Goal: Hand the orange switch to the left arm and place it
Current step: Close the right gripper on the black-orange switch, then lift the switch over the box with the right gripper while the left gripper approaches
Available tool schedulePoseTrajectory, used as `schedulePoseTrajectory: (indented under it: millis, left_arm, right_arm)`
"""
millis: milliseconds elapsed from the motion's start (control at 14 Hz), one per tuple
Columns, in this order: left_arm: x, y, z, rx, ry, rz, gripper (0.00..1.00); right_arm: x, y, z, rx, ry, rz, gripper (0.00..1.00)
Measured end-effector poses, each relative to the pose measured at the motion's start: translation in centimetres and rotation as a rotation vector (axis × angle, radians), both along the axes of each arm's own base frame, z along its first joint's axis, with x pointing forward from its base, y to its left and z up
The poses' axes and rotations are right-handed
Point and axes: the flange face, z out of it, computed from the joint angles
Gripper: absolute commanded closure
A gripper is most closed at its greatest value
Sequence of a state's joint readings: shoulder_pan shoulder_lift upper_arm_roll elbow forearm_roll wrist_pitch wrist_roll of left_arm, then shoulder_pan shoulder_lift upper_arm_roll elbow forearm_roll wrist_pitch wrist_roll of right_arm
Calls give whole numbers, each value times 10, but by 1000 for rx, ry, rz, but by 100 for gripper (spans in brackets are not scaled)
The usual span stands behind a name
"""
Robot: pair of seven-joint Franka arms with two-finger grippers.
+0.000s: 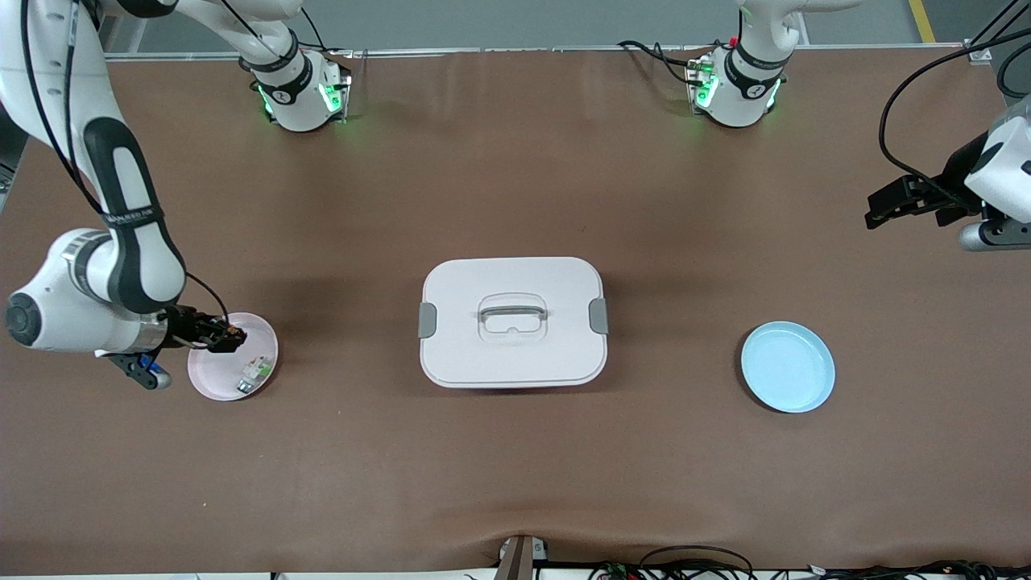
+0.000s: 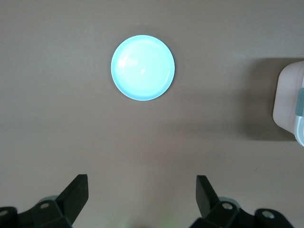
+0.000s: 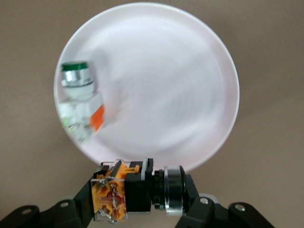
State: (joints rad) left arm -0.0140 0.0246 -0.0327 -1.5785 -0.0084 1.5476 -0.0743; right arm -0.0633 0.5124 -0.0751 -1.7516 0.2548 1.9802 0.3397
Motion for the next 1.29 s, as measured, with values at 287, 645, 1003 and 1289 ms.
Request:
schedulePoseTrajectory:
  millis: [287, 645, 1003, 1289]
  left_arm:
    - [0, 0, 0, 0, 0, 0, 0]
    - [0, -2, 0, 0, 0, -4, 0]
    - [-4, -58, 23, -88, -41, -86, 0]
    - [-11, -97, 40, -302, -44, -115, 0]
  right_arm:
    - [2, 72, 52, 7, 76, -166, 100]
    - [6, 119, 122, 146, 212, -369, 100]
    - [4, 158, 167, 237, 293, -514, 100]
    - [-1, 205, 191, 279, 355, -591, 100]
